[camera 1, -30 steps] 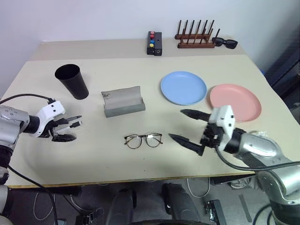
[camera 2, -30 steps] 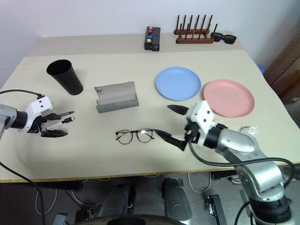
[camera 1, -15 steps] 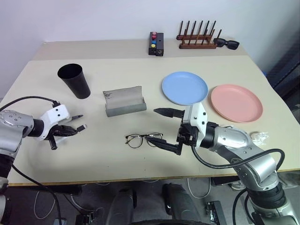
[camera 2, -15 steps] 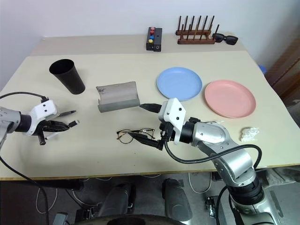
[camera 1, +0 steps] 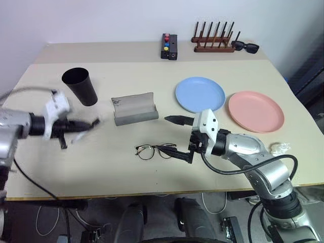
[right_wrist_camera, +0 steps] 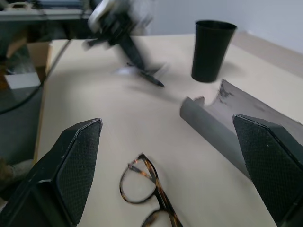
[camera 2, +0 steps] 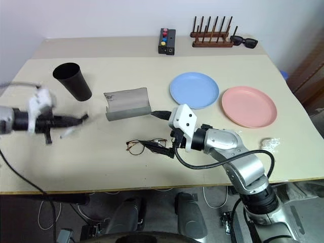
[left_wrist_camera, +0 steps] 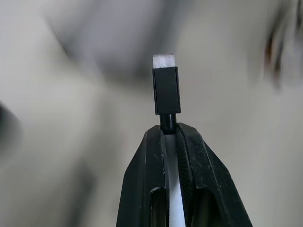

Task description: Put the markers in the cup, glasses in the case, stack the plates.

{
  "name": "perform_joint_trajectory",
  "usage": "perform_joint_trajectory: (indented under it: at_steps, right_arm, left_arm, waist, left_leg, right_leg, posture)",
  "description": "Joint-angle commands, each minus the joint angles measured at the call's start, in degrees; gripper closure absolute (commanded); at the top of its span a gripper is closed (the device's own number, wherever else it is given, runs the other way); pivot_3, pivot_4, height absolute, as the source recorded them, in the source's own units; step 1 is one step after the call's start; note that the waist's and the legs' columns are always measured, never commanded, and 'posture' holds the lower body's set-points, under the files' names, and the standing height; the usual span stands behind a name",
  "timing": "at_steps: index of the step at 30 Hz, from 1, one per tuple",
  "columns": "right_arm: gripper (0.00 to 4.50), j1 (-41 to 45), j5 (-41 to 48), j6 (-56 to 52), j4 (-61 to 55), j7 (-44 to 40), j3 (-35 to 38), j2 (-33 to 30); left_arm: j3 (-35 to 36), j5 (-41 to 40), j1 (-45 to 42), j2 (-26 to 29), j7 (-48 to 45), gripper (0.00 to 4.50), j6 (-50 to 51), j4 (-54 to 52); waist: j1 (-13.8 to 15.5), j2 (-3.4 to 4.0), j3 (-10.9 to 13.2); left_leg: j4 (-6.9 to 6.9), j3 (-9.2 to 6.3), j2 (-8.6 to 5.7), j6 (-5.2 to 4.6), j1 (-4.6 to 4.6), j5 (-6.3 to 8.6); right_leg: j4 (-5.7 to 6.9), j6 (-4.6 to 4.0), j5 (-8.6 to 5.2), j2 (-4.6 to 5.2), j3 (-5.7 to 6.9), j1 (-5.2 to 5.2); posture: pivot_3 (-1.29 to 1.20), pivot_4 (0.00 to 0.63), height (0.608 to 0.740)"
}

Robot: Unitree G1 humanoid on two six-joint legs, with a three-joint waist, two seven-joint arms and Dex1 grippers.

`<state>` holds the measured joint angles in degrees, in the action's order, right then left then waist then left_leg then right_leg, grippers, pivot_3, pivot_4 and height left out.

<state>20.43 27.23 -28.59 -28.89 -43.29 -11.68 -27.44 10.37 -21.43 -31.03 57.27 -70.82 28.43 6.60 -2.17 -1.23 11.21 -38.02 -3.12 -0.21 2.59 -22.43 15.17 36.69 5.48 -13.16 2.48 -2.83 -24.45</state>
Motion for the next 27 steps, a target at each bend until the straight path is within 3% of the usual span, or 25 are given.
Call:
perform_joint_trajectory:
  at_steps: [1,5,10,13,18,27]
  right_arm:
    - [0.0,3.0,0.8,1.8,0.2,-0.1,0.4,2.4]
    - [0.0,3.8,0.0,2.8,1.7,-0.8,-0.3,3.7]
    - [0.0,4.4,-0.7,4.0,3.1,-1.5,-1.8,5.4]
    - [0.0,4.7,-1.0,4.2,3.3,-1.4,-2.2,6.3]
    - [0.0,5.5,-2.0,5.1,3.7,0.2,-2.0,8.3]
    - [0.0,11.0,-11.1,10.4,11.3,12.4,-1.6,17.4]
  left_arm:
    - [4.8,-1.0,-9.3,-5.8,12.6,4.47,-1.6,3.8]
    - [7.2,3.0,-19.5,-13.3,29.5,4.47,-7.6,12.1]
    - [6.8,10.9,-24.0,-18.7,46.9,4.47,-24.4,22.1]
    - [8.0,11.7,-26.0,-21.2,53.8,4.47,-30.4,28.8]
    - [7.3,12.8,-26.3,-22.7,57.0,4.47,-38.6,36.3]
    - [8.3,11.2,-25.4,-25.3,57.8,4.47,-45.4,44.6]
  waist:
    - [0.0,0.03,0.0]
    - [0.1,-0.03,0.0]
    - [-0.3,-0.03,0.0]
    - [-0.2,-0.03,0.0]
    - [-0.1,-0.03,0.0]
    - [-0.1,-0.06,0.0]
  left_leg:
    - [0.0,0.0,-0.01,0.0,0.02,0.0]
    - [-0.07,-0.13,-0.08,0.0,0.03,0.0]
    - [-0.04,-0.14,-0.12,0.0,0.05,0.0]
    - [-0.02,-0.16,-0.12,0.01,0.04,0.0]
    - [-0.03,-0.16,-0.17,0.01,0.02,0.0]
    - [-0.03,-0.18,-0.21,0.02,0.0,-0.01]
  right_leg:
    - [0.01,0.01,0.0,0.0,0.0,0.01]
    - [0.22,0.04,0.02,-0.01,0.05,0.01]
    - [0.32,0.04,0.03,0.03,0.04,-0.05]
    - [0.35,0.04,0.03,0.03,0.05,-0.08]
    - [0.35,0.04,0.03,0.06,0.05,-0.07]
    - [0.35,0.05,0.04,0.09,0.1,-0.07]
  posture:
    - [0.0,0.15,0.735]
    - [0.0,0.15,0.735]
    - [0.0,0.15,0.735]
    - [0.0,0.15,0.735]
    - [0.0,0.15,0.735]
    - [0.0,0.15,0.735]
